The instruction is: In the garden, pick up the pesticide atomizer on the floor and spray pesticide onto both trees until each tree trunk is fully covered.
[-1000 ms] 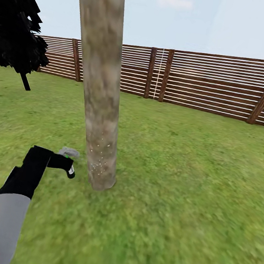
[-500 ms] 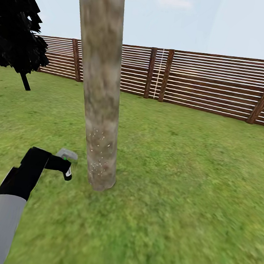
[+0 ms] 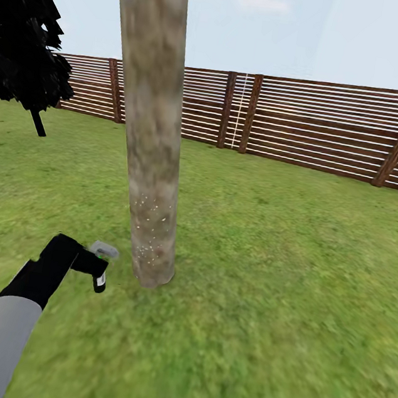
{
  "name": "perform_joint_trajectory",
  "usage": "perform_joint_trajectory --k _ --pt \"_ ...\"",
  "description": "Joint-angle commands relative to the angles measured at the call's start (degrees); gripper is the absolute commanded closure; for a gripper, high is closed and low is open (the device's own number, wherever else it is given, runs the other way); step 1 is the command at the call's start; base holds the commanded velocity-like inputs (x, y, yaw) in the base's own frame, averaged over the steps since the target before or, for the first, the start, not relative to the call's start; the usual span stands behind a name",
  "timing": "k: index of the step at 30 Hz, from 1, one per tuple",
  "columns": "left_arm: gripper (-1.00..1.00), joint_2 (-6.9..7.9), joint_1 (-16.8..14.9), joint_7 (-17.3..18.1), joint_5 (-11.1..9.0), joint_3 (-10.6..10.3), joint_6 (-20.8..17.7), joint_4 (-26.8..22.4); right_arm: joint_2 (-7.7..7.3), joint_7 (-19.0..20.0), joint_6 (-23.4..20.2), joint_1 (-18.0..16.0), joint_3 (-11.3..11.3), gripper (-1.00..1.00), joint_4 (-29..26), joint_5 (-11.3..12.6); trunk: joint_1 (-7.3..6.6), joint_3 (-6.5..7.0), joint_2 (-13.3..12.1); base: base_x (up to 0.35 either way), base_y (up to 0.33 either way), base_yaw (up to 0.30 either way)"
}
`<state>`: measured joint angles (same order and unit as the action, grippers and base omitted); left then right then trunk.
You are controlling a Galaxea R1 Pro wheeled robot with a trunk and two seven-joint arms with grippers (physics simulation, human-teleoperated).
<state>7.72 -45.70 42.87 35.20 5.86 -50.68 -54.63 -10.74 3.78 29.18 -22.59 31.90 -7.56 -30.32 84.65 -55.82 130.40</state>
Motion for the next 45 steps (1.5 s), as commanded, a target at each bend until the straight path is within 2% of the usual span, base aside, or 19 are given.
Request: perform_joint_trajectory --k 1,2,4,5,6,8,10,12,16,20,22,27,33,35,38,41,45 --pt "1.0 -0.22 -0.01 -0.07 -0.17 -0.07 0.09 1.11 0.01 0.0 0.0 0.0 0.0 -1.0 0.0 0.0 0.0 0.01 0.0 0.0 0.0 0.0" --pt "1.0 -0.94 -0.01 -0.12 -0.26 -0.11 0.11 1.71 0.02 0.0 0.0 0.0 0.0 -1.0 0.0 0.0 0.0 0.01 0.0 0.0 0.0 0.0" --pt "1.0 -4.4 0.0 -0.17 0.08 -0.13 0.22 2.17 0.02 0.06 0.0 0.0 0.0 -1.0 0.0 0.0 0.0 0.01 0.0 0.0 0.0 0.0" --pt "1.0 -5.42 0.0 -0.32 0.27 -0.14 0.22 2.25 0.02 0.16 0.0 0.0 0.0 -1.0 0.0 0.0 0.0 0.01 0.0 0.0 0.0 0.0" --pt "1.0 -5.81 0.0 -0.79 0.36 0.0 0.22 2.29 0.02 0.21 0.0 0.0 0.0 -1.0 0.0 0.0 0.0 0.01 0.0 0.0 0.0 0.0" --pt "1.0 -5.02 0.0 -2.42 0.39 0.46 0.24 2.5 -0.05 0.25 0.0 0.15 0.0 -1.0 0.0 0.0 0.0 0.01 0.0 0.0 0.0 0.0" --pt "1.0 -2.54 1.77 -3.63 0.38 0.71 0.31 2.72 -0.06 0.26 0.0 0.41 0.0 -1.0 0.0 0.0 0.0 0.01 0.0 0.0 0.0 0.0" --pt "1.0 -2.27 2.67 -3.77 0.31 0.74 0.34 3.18 -0.07 0.26 0.0 0.43 0.0 -1.0 0.0 0.0 0.0 0.01 0.0 0.0 0.0 0.0" --pt "1.0 -2.63 3.14 -3.91 -0.04 1.2 0.2 3.48 -0.07 0.12 0.0 0.44 0.0 -1.0 0.0 0.0 0.0 0.01 0.0 0.014 -0.006 0.0" --pt "1.0 -2.82 3.16 -7.05 -0.18 1.38 0.15 3.07 -0.02 0.09 0.0 0.44 0.0 -1.0 0.0 0.0 0.0 0.01 0.0 0.181 -0.149 0.0" --pt "1.0 -2.92 3.16 -7.37 -0.29 1.37 0.14 2.92 0.01 0.09 0.0 0.44 0.0 -1.0 0.0 0.0 0.0 0.01 0.0 0.073 -0.252 0.0" --pt "1.0 -2.97 3.16 -7.53 -4.19 1.29 0.14 2.86 0.02 0.05 0.0 0.44 0.0 -1.0 0.0 0.0 0.0 0.01 0.0 -0.034 -0.274 0.0" --pt "1.0 -2.93 3.16 -7.61 -4.56 1.3 0.14 2.86 0.02 0.0 0.0 0.44 0.0 -1.0 0.0 0.0 0.0 0.01 0.0 -0.032 -0.276 0.008" --pt "1.0 -2.89 3.16 -9.81 -4.55 1.34 0.14 2.91 0.05 0.0 0.0 0.44 0.0 -1.0 0.0 0.0 0.0 0.01 0.0 -0.002 -0.276 0.166" --pt "1.0 -3.16 3.16 -15.03 -5.04 1.2 0.14 3.45 0.1 0.0 0.0 0.44 0.0 -1.0 0.0 0.0 0.0 0.01 0.0 0.0 -0.276 0.255" --pt "1.0 -3.89 3.16 -15.9 -5.72 1.18 0.14 3.55 0.11 0.0 0.0 0.44 0.0 -1.0 0.0 0.0 0.0 0.01 0.0 0.0 -0.276 0.274" --pt "1.0 -4.1 3.16 -16.06 -5.84 1.24 0.14 3.56 0.11 0.0 0.0 0.44 0.0 -1.0 0.0 0.01 0.0 0.01 0.0 0.0 -0.276 0.275"
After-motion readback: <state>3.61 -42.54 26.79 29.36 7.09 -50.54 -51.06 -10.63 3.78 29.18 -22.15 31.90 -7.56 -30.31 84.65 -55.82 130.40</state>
